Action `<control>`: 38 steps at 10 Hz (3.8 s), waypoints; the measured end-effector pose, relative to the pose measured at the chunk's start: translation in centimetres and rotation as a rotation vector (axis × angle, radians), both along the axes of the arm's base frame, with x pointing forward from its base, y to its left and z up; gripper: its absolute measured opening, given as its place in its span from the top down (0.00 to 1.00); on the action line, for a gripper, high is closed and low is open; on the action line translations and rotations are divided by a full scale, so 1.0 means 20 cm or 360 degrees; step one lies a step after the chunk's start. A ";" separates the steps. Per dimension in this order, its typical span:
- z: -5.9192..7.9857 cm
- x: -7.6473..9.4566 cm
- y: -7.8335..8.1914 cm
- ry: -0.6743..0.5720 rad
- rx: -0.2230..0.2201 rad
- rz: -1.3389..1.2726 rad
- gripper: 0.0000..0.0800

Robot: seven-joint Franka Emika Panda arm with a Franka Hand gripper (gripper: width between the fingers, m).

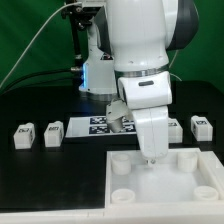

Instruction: Assemble one leg

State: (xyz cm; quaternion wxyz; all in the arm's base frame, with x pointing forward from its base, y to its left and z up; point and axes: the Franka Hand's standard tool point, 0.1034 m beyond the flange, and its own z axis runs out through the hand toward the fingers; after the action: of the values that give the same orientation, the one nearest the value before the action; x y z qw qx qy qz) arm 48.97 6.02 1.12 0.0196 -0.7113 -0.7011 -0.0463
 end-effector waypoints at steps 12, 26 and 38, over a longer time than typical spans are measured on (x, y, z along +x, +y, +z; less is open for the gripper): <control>0.07 -0.05 0.02 0.0002 -0.0008 -0.0150 0.19; 0.23 -0.26 0.54 0.0204 0.0120 -0.2031 0.19; 0.17 -0.40 0.64 0.0892 -0.0676 -0.2277 0.19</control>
Offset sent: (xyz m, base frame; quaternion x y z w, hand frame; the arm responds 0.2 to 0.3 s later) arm 0.0000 0.0000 0.0000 0.0000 0.0000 0.0000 1.0000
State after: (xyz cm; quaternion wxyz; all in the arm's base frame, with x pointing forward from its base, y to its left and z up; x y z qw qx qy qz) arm 40.95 18.89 4.48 0.0248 -0.9625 -0.0371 0.2676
